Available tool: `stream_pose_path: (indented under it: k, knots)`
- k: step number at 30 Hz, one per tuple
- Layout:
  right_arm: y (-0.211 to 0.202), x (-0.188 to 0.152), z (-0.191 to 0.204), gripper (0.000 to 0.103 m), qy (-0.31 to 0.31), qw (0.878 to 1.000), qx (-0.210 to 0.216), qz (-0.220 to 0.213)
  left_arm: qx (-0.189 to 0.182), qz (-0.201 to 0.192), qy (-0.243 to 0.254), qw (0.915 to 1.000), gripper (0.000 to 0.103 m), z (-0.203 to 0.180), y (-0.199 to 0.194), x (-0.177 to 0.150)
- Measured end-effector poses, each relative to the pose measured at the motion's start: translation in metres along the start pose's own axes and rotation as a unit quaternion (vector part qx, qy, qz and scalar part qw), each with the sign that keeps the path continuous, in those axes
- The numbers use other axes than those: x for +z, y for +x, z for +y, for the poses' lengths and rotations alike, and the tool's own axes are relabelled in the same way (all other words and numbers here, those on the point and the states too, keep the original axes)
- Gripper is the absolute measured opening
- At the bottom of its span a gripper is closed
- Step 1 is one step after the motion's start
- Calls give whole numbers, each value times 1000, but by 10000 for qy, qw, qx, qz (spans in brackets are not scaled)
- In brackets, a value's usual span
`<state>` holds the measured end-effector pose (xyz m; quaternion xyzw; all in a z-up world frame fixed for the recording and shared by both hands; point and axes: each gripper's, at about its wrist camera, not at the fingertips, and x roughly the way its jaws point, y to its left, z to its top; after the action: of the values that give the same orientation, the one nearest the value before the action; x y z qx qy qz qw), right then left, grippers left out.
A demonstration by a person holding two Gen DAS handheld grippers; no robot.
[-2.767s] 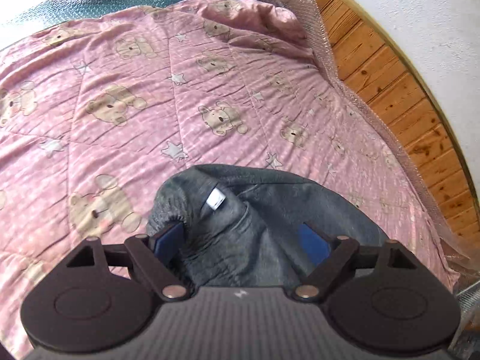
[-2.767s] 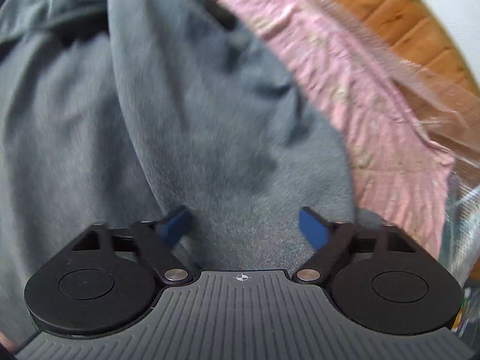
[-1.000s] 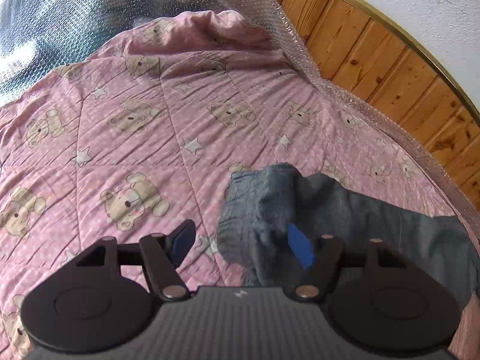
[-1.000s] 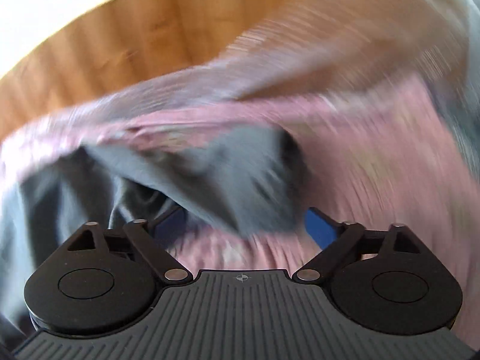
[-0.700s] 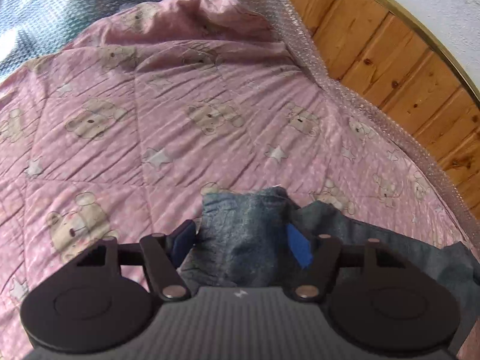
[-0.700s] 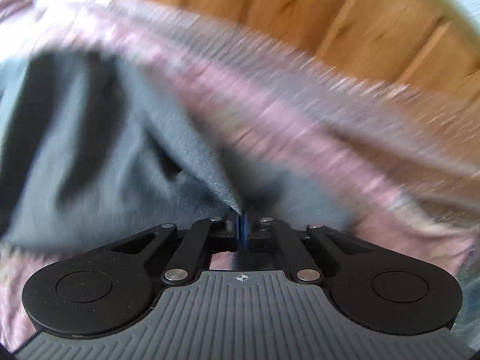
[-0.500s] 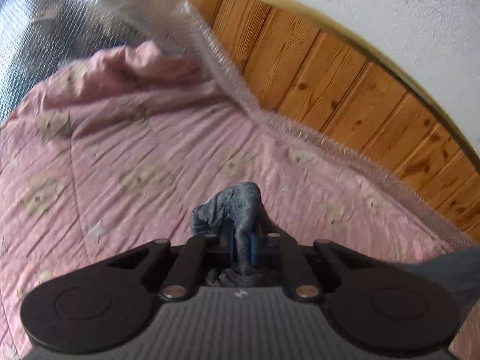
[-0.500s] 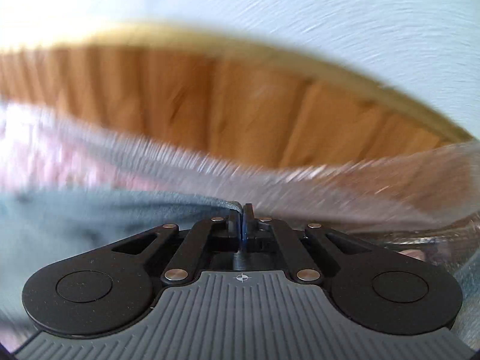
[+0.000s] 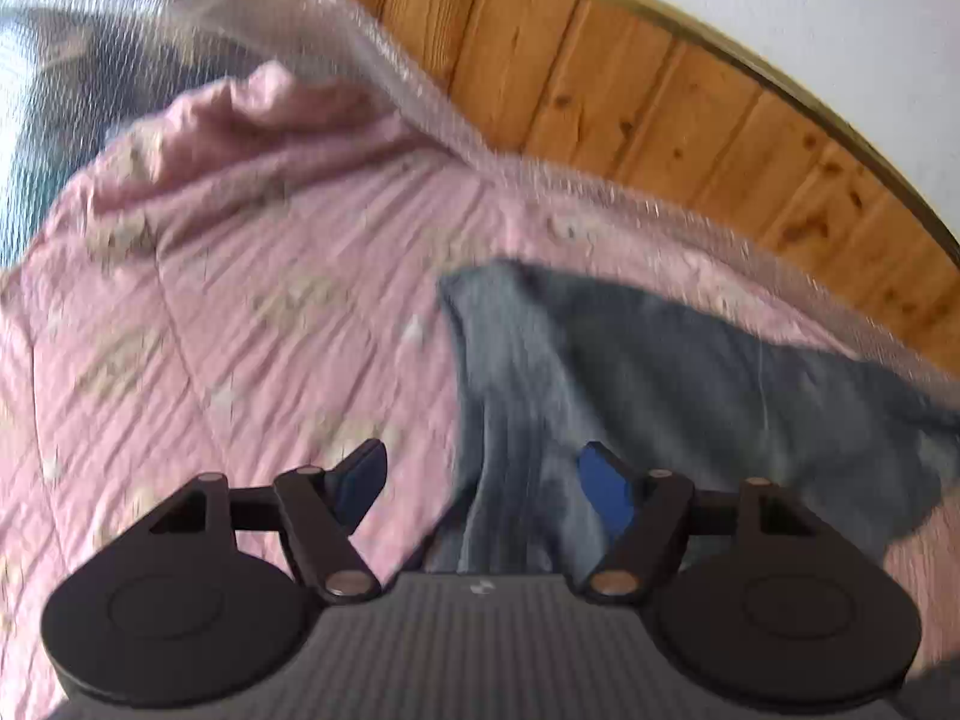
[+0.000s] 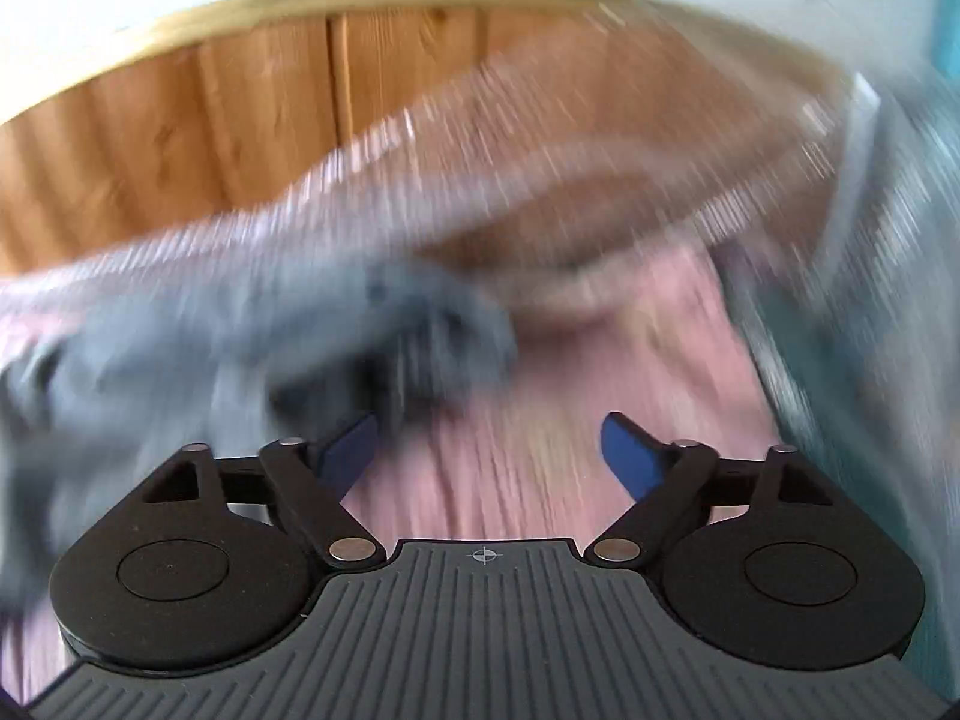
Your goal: Fold clothes
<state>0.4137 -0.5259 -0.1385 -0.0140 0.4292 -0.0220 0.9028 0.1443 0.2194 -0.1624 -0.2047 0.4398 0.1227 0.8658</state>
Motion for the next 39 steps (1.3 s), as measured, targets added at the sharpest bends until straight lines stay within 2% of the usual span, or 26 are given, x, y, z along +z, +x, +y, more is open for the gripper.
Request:
stream_pose_path:
  k: [4, 6, 7, 9, 10, 11, 14, 16, 18, 24, 26, 27, 29, 30, 31, 32, 33, 35, 38, 39]
  knots:
    - [-62, -117, -28, 86, 601, 9956, -157, 705, -268, 761, 462, 9957, 73, 11, 5, -72]
    - [-90, -170, -35, 86, 1010, 9894, -178, 1023, -178, 702, 646, 9953, 71, 14, 9, -87]
    - [-103, -188, -35, 86, 1187, 9867, -173, 1100, -244, 657, 623, 9956, 57, 17, 8, -88]
    - [-128, -223, -33, 87, 1570, 9802, -139, 1195, -432, 579, 527, 9960, 15, 25, -2, -87]
    - [-138, -236, -31, 88, 1749, 9777, -120, 1161, -549, 537, 454, 9960, 14, 30, -10, -84]
    - [-148, -248, -30, 88, 1889, 9756, -119, 1117, -619, 309, 334, 9970, 14, 38, -29, -83]
    - [-172, -267, -26, 88, 2252, 9706, -173, 835, -542, 74, -274, 9981, 14, 87, -74, -89]
    - [-185, -274, -24, 91, 2454, 9672, -169, 638, -596, 140, -640, 9961, 15, 117, -88, -102]
    - [-192, -282, -26, 94, 2707, 9612, -133, 514, -672, 343, -793, 9940, 16, 133, -83, -112]
    - [-179, -300, -25, 94, 3370, 9405, 139, 407, -969, 109, -745, 9924, 26, 118, -89, -111]
    - [-167, -304, -22, 93, 3601, 9314, 260, 466, -907, 105, -578, 9941, 25, 107, -89, -111]
    - [-161, -306, -21, 88, 3715, 9265, 320, 495, -907, 4, -517, 9945, 19, 102, -93, -107]
    - [-150, -306, -15, 76, 3830, 9210, 449, 557, -907, -198, -395, 9949, 16, 91, -100, -99]
    - [-145, -301, -10, 62, 3745, 9238, 524, 593, -908, -300, -338, 9948, 15, 86, -104, -94]
    - [-140, -295, -4, 32, 3660, 9266, 599, 629, -949, -448, -387, 9937, 14, 83, -112, -84]
    - [-137, -287, -2, 12, 3562, 9304, 613, 605, -989, -595, -437, 9924, 14, 81, -119, -74]
    - [-137, -276, -1, 2, 3455, 9351, 581, 536, -1029, -741, -484, 9907, 14, 79, -127, -64]
    - [-157, -250, -1, 2, 3248, 9438, 611, 66, -1081, -948, -521, 9882, 14, 82, -147, -51]
    - [-225, -210, 9, 2, 2819, 9488, 874, -1126, -1155, -1255, -576, 9837, 14, 87, -177, -30]
    - [-251, -199, 15, 2, 2606, 9492, 978, -1466, -1092, -1254, -568, 9844, 14, 93, -181, -30]
